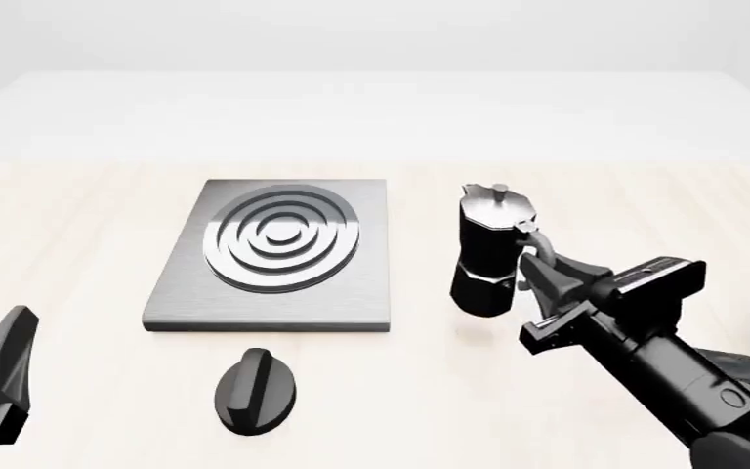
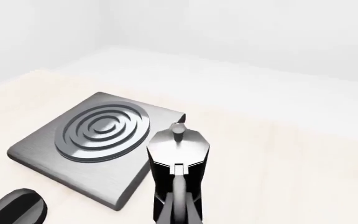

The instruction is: Put the moka pot on the stove.

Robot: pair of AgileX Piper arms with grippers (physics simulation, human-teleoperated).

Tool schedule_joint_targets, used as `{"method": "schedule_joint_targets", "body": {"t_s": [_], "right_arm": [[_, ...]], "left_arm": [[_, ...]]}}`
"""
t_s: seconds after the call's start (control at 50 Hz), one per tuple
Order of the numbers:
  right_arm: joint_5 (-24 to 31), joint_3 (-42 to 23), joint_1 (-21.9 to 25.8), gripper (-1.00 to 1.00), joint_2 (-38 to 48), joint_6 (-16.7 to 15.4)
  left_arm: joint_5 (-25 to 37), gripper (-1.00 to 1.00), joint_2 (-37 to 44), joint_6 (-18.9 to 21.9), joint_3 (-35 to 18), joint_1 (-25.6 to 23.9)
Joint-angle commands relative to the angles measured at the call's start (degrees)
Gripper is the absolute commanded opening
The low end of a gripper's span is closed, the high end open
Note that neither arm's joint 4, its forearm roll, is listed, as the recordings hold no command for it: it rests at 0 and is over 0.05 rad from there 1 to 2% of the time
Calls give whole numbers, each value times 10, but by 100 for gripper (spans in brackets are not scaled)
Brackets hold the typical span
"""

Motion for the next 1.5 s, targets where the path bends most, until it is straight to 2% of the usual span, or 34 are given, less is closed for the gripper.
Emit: {"method": "schedule_joint_targets", "body": {"t_s": [0.02,0.18,0.22,0.26,0.66,0.92,1.26,1.32,1.5], "right_arm": [[59,-22,7,-100,-77,-16],[101,-43,13,-100,-110,-26],[101,-41,27,-100,-123,-51],[117,-51,24,-100,-125,-40],[141,-104,35,-100,-110,-41],[179,-164,61,-100,-110,-34],[181,-224,85,-100,-67,-27],[189,-238,92,-100,-63,-6],[182,-271,111,-100,-28,-15]], "left_arm": [[0,100,0,0,0,0],[0,100,0,0,0,0],[0,100,0,0,0,0],[0,100,0,0,0,0],[0,100,0,0,0,0],[0,100,0,0,0,0],[0,100,0,0,0,0],[0,100,0,0,0,0],[0,100,0,0,0,0]]}}
